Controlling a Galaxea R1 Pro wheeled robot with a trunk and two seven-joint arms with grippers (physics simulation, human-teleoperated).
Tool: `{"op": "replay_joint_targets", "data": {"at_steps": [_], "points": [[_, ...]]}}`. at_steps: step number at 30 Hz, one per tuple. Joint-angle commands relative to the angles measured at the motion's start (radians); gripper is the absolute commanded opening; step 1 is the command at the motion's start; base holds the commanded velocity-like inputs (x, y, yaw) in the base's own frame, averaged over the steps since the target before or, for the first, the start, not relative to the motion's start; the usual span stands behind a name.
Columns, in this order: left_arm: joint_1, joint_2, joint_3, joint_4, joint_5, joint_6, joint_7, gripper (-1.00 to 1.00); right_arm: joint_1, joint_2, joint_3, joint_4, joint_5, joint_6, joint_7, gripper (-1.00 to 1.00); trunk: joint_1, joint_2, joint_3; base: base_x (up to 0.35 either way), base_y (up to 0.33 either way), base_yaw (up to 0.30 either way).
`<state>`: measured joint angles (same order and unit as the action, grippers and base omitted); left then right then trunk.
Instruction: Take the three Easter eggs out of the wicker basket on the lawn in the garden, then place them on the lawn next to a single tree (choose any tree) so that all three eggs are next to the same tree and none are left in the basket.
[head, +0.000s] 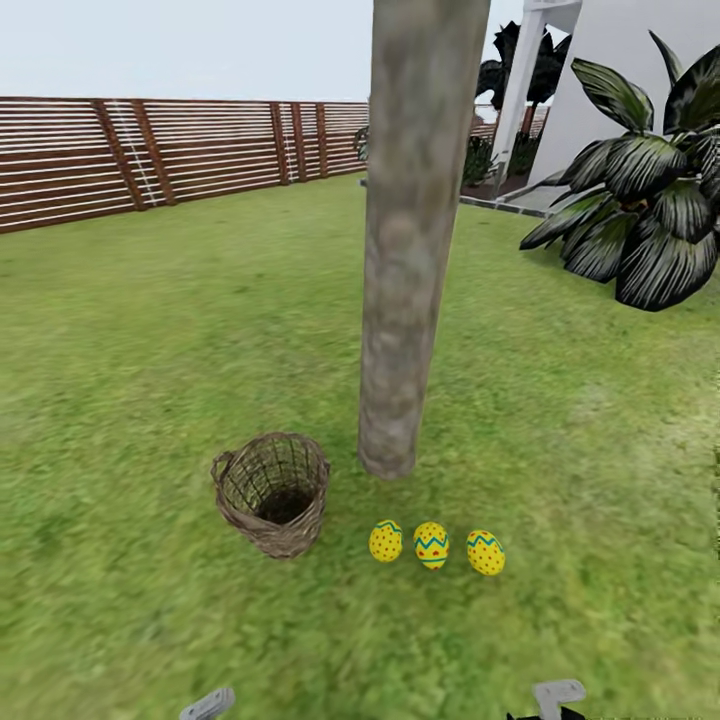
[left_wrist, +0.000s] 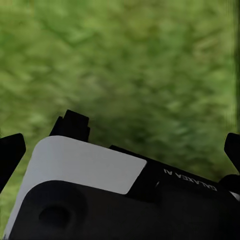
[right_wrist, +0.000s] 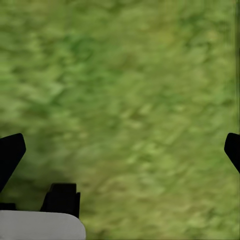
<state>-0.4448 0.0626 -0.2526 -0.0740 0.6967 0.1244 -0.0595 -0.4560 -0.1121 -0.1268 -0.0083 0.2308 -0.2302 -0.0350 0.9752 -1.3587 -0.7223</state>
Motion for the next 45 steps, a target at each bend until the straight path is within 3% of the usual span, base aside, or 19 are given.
{"op": "replay_joint_targets", "data": {"at_steps": [1,9,21,45], "points": [[0.0,0.0,-0.008,-0.001,0.01,0.004,-0.001,1.0,0.0,0.0,-0.008,0.002,0.009,-0.007,-0.003,1.0,-0.004,0.007,0.004,0.0,0.0,-0.158],[0.0,-0.005,-0.007,0.0,0.013,-0.055,0.012,1.0,0.006,0.001,-0.008,0.002,0.007,-0.014,-0.003,1.0,-0.004,0.007,0.013,0.0,0.0,-0.178],[0.0,0.0,-0.004,0.0,0.018,-0.063,0.012,1.0,0.007,0.004,-0.008,0.002,0.018,-0.014,-0.003,1.0,-0.004,0.007,0.029,0.0,0.0,-0.132],[0.0,0.003,-0.002,0.0,0.018,-0.063,0.012,1.0,0.008,0.005,-0.008,0.002,0.019,-0.015,-0.003,1.0,-0.004,0.007,0.066,0.0,0.0,0.129]]}}
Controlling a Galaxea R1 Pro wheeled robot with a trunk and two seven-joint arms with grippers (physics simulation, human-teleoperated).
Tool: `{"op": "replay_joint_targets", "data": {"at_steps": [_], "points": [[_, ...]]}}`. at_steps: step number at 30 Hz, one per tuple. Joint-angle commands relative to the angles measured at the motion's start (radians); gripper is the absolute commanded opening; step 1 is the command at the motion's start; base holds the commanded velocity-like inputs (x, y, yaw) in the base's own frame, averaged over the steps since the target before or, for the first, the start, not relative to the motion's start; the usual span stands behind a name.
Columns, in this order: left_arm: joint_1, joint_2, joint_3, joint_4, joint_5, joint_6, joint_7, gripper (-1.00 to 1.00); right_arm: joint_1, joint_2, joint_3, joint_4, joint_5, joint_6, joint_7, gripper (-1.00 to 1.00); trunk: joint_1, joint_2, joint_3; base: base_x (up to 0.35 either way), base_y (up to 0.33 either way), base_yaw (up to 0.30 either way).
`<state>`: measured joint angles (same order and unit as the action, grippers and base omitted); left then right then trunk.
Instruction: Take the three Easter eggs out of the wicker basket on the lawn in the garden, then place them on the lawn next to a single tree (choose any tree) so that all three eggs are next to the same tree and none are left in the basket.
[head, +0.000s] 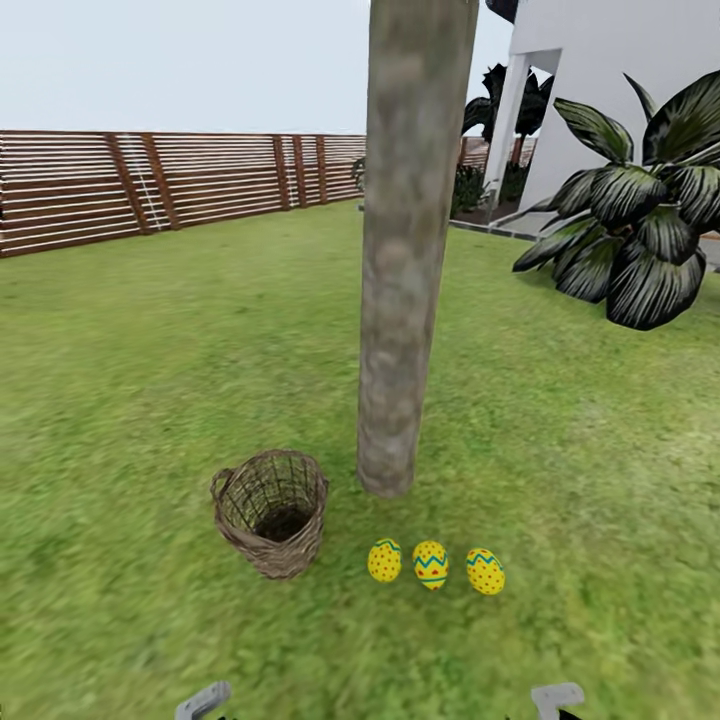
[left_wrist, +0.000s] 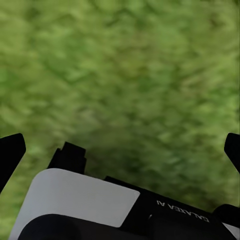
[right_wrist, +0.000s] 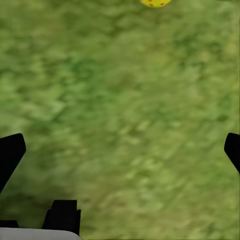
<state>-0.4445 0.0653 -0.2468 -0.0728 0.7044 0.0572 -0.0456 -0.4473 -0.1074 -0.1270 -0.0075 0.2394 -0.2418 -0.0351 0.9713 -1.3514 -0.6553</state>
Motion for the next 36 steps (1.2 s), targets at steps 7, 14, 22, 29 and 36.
{"op": "replay_joint_targets", "data": {"at_steps": [7,14,22,29,36], "points": [[0.0,0.001,-0.008,-0.001,0.01,0.004,-0.002,1.0,-0.001,0.0,-0.008,0.001,0.01,-0.004,-0.003,1.0,0.0,0.0,0.01,0.0,0.0,0.021],[0.0,0.001,-0.008,-0.001,0.01,0.003,-0.002,1.0,-0.001,0.0,-0.008,0.001,0.011,-0.004,-0.003,1.0,0.0,0.0,0.022,0.0,0.0,0.0],[0.0,0.001,-0.008,-0.001,0.01,0.004,-0.003,1.0,-0.001,0.0,-0.008,0.001,0.011,-0.004,-0.003,1.0,0.0,0.0,0.034,0.0,0.0,0.0],[0.0,0.001,-0.008,-0.001,0.01,0.004,-0.003,1.0,-0.001,0.0,-0.008,0.001,0.011,-0.004,-0.003,1.0,0.0,0.0,0.046,0.0,0.0,0.0],[0.0,0.001,-0.008,-0.001,0.01,0.004,-0.003,1.0,-0.001,0.0,-0.008,0.001,0.011,-0.004,-0.003,1.0,0.0,0.0,0.057,0.0,0.0,0.0]]}}
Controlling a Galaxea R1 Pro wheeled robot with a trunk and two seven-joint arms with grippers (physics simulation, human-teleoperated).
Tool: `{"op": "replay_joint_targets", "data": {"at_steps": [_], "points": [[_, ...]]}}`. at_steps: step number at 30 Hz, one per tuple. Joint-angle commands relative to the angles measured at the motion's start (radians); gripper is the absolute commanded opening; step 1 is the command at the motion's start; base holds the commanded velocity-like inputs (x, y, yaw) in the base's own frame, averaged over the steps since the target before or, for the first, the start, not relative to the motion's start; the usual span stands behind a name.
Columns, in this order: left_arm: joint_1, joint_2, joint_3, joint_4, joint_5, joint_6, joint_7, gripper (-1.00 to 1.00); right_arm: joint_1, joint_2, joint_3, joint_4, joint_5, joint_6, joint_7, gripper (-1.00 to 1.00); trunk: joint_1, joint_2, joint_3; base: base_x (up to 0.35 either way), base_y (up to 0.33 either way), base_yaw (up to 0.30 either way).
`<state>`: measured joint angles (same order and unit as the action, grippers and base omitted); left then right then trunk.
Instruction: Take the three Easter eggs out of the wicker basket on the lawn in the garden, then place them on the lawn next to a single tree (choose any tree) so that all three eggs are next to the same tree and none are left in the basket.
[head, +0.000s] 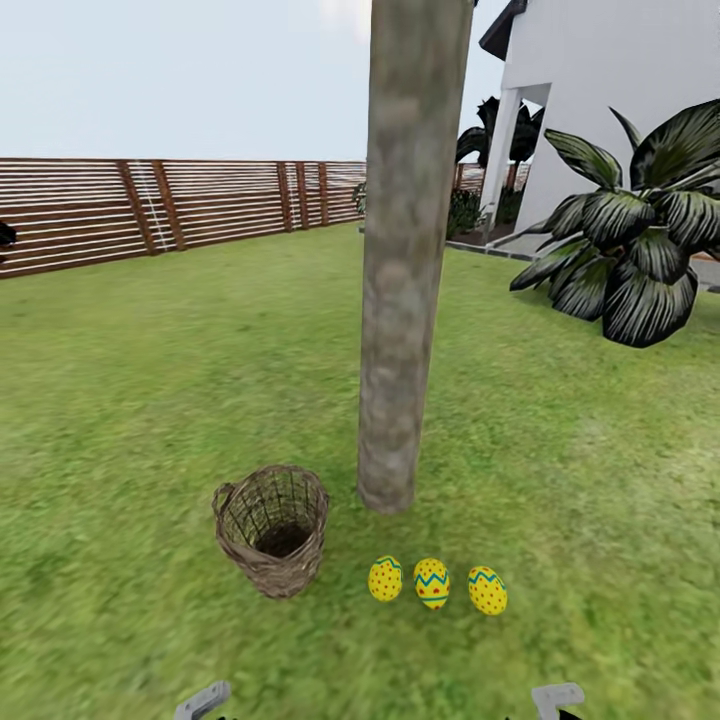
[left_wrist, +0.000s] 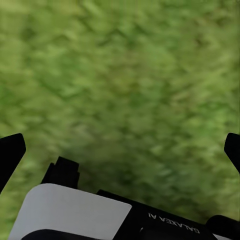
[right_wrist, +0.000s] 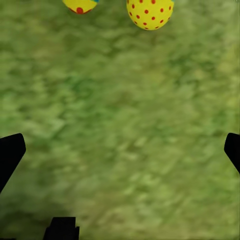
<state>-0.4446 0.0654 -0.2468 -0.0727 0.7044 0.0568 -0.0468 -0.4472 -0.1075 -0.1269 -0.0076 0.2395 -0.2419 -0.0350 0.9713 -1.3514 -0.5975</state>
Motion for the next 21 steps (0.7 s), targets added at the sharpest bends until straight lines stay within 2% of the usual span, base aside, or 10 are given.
{"op": "replay_joint_targets", "data": {"at_steps": [1,21], "points": [[0.0,0.001,-0.008,-0.001,0.01,0.004,-0.002,1.0,-0.001,0.0,-0.008,0.001,0.011,-0.004,-0.003,1.0,0.0,0.0,0.001,0.0,0.0,0.0],[0.0,0.002,-0.008,0.003,0.01,0.005,-0.002,1.0,-0.001,0.0,-0.007,0.001,0.011,-0.001,-0.005,1.0,0.0,0.0,0.028,0.0,0.0,0.0]]}}
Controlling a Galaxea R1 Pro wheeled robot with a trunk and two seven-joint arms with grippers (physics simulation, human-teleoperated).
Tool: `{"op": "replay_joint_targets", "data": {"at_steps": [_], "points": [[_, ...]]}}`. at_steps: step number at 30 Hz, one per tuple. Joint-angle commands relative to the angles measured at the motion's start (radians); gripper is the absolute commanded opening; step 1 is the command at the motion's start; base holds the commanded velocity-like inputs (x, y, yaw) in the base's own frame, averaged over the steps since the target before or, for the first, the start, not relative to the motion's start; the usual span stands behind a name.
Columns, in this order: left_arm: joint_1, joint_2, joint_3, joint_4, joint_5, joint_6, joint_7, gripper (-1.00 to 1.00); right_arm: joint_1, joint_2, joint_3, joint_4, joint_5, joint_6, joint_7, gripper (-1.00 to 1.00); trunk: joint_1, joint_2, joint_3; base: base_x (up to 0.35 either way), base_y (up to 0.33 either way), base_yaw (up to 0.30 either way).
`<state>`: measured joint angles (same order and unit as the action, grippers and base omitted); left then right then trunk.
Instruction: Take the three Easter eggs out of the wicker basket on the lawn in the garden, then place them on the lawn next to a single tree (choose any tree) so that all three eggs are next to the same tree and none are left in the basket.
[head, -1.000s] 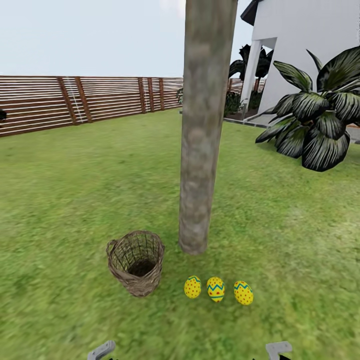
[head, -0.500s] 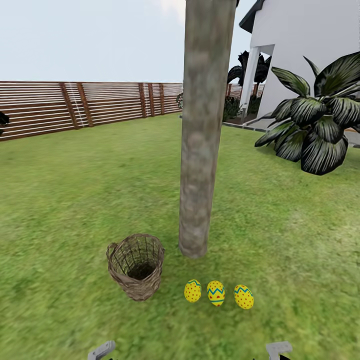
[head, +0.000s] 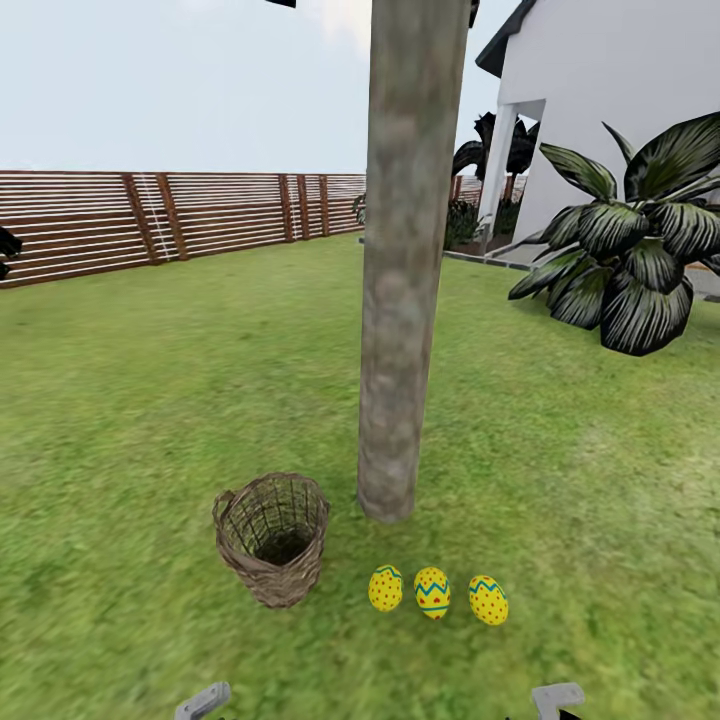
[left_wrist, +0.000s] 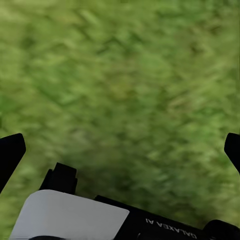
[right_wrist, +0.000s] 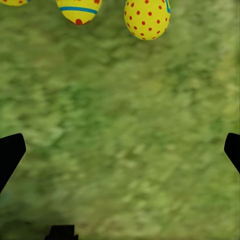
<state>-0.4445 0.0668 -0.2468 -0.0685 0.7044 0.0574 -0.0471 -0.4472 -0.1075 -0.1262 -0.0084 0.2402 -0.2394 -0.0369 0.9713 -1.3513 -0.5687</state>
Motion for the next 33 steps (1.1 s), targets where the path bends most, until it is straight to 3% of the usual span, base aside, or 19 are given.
{"op": "replay_joint_targets", "data": {"at_steps": [1,11,16,21,33], "points": [[0.0,0.002,-0.008,0.007,0.01,0.004,-0.002,1.0,-0.001,0.0,-0.008,0.001,0.011,-0.002,-0.006,1.0,0.0,0.0,-0.001,0.0,0.0,0.0],[0.0,0.019,-0.009,0.111,0.007,0.005,-0.002,1.0,0.015,0.002,-0.009,0.059,-0.001,0.006,-0.011,1.0,0.0,0.0,-0.001,0.0,0.0,0.0],[0.0,0.028,-0.009,0.121,0.007,0.005,-0.002,1.0,0.038,0.002,-0.009,0.066,-0.001,0.007,-0.011,1.0,0.0,0.0,-0.001,0.0,0.0,0.0],[0.0,0.057,-0.008,0.122,0.007,0.005,-0.002,1.0,0.06,0.002,-0.009,0.067,-0.001,0.008,-0.011,1.0,0.0,0.0,-0.001,0.0,0.0,0.0],[0.0,0.062,-0.009,0.122,0.007,0.006,-0.002,1.0,0.089,0.002,-0.01,0.078,-0.002,0.005,-0.009,1.0,0.0,0.0,-0.001,0.0,0.0,0.0]]}}
